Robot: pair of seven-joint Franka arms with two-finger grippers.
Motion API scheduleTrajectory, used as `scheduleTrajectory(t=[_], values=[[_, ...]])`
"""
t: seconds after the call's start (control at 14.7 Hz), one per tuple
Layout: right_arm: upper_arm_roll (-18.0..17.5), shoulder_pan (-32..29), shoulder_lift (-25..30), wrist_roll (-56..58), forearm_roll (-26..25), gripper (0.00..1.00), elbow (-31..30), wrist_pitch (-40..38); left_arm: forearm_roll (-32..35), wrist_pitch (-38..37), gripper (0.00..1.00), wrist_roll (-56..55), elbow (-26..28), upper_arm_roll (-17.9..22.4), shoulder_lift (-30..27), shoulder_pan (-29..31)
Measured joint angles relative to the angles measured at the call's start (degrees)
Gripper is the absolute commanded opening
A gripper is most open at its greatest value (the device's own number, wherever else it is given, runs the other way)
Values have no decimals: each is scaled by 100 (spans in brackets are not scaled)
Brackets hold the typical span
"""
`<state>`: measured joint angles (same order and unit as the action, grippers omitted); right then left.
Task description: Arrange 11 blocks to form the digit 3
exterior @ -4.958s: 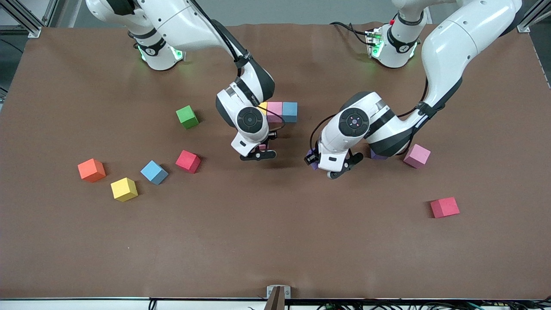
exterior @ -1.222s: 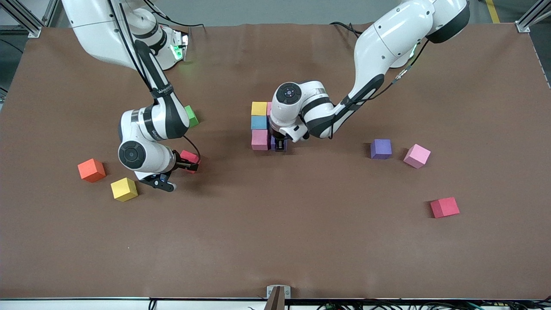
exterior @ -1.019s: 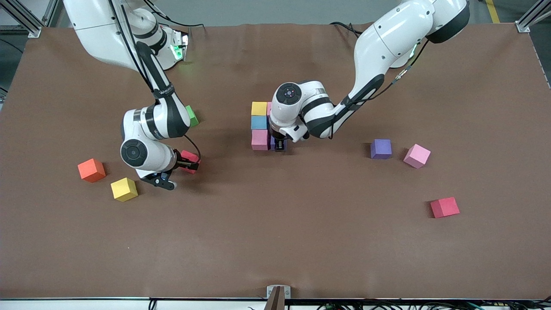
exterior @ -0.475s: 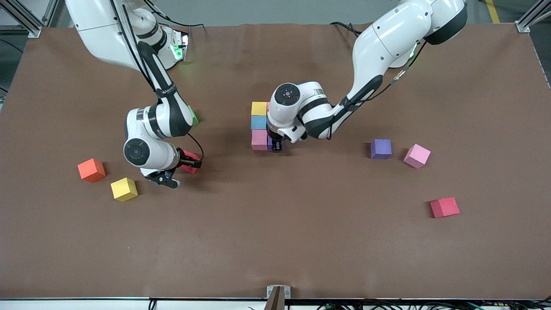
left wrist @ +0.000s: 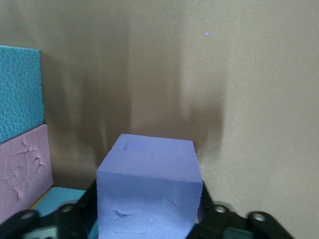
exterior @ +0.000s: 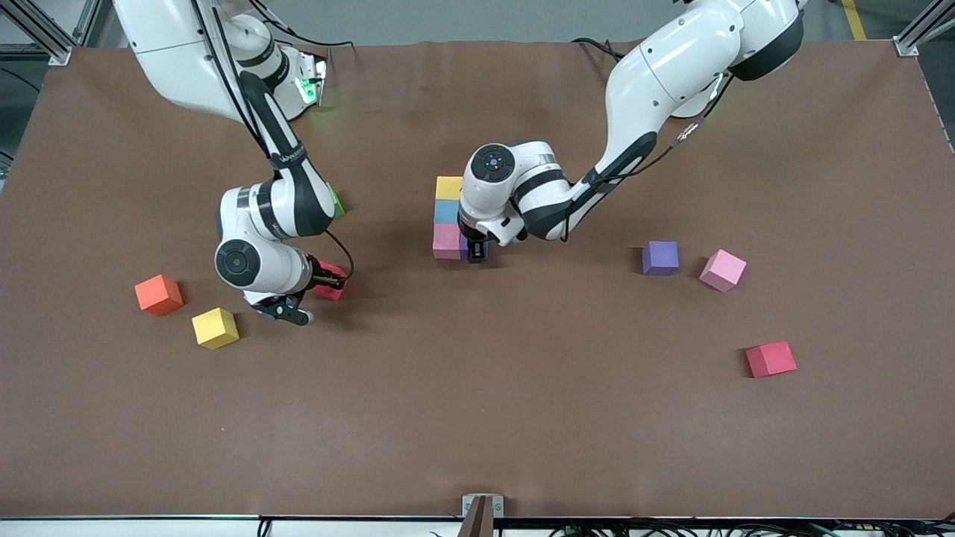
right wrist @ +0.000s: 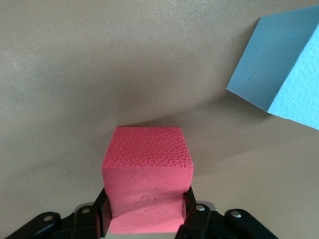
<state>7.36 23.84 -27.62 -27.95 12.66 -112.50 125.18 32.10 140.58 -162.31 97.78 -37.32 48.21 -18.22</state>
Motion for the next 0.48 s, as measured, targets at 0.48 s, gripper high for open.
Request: scheduleTrajectory(t=[0.48], values=[[-10, 20, 19, 74, 0, 39, 423, -176, 1, -596, 100, 38, -160, -220, -137, 64]])
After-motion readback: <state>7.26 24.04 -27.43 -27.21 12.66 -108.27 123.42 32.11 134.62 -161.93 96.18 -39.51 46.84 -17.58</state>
